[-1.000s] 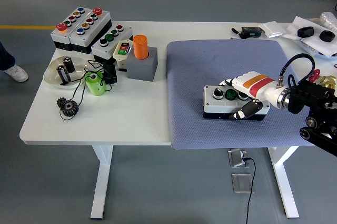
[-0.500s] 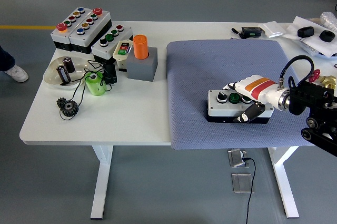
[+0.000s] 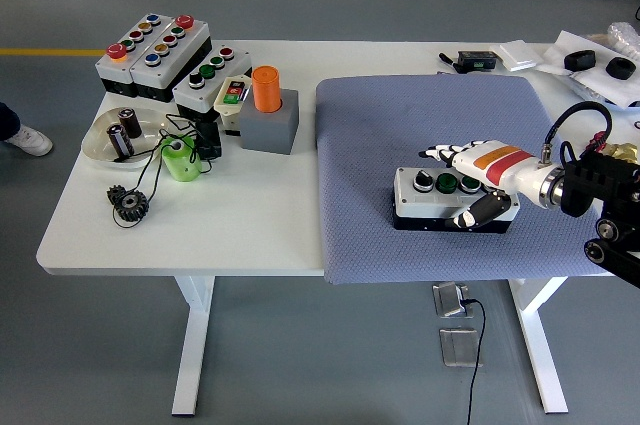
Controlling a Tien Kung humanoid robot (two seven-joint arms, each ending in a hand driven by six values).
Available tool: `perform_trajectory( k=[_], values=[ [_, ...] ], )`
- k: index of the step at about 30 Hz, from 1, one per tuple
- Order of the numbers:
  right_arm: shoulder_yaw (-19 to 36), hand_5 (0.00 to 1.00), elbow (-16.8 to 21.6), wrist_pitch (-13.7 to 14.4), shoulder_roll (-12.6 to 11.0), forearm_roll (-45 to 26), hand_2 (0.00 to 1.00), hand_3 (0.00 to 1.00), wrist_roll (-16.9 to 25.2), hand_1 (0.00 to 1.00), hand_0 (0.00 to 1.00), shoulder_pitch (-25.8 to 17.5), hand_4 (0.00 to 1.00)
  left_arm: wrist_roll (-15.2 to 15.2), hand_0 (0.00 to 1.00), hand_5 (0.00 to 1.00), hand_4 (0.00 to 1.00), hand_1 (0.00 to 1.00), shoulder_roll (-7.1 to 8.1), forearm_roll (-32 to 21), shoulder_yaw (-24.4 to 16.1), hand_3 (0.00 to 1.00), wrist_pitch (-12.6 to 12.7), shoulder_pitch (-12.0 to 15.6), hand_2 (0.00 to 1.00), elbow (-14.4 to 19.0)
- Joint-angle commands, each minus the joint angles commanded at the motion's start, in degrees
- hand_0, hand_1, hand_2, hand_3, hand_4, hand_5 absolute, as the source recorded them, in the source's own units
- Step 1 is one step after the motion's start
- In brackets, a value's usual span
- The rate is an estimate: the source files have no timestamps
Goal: Pick up the button,place it on the desk,press the button,press the button
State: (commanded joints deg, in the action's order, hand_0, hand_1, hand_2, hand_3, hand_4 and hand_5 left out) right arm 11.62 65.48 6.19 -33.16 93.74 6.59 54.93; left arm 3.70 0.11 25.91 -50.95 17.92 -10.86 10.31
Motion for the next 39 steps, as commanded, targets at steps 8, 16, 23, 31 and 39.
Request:
perform_trajectory(
  k=[8,16,23,31,39],
  values=[
    [10.19,0.317,11.04,3.06,-6.66,-6.54,0.991,0.998,-0.42,0.848,0.899,-5.66,0.927,-0.34,0.674,0.993,0.37,0.705,0.11,-0.25,0.16,0.524,-0.01,-0.03,0.72,0.0],
    [18.65,0.472,18.96,8.5,-14.22,-16.63,0.359,0.782,-0.8,0.203,0.488,-12.18,0.778,-0.42,0.673,0.993,0.371,0.705,0.32,0.08,-0.06,0.523,0.0,-0.1,0.72,0.0],
    [20.02,0.526,19.25,0.63,-16.14,-19.2,0.076,0.703,-5.69,0.002,0.159,-14.52,0.654,-0.44,0.673,0.994,0.371,0.704,0.3,-0.05,-0.17,0.523,0.08,-0.6,0.72,0.0],
    [19.28,0.553,18.22,-2.36,-16.01,-18.17,0.059,0.708,-10.54,0.002,0.152,-14.51,0.639,-0.61,0.673,0.994,0.371,0.704,0.21,-0.52,-0.04,0.525,0.13,-0.81,0.721,0.0],
    [17.59,0.57,17.98,-2.59,-15.58,-18.08,0.062,0.713,-11.34,0.002,0.148,-13.99,0.637,-0.63,0.673,0.994,0.371,0.705,0.11,-0.34,-0.19,0.525,0.15,-0.89,0.72,0.0]
  ],
)
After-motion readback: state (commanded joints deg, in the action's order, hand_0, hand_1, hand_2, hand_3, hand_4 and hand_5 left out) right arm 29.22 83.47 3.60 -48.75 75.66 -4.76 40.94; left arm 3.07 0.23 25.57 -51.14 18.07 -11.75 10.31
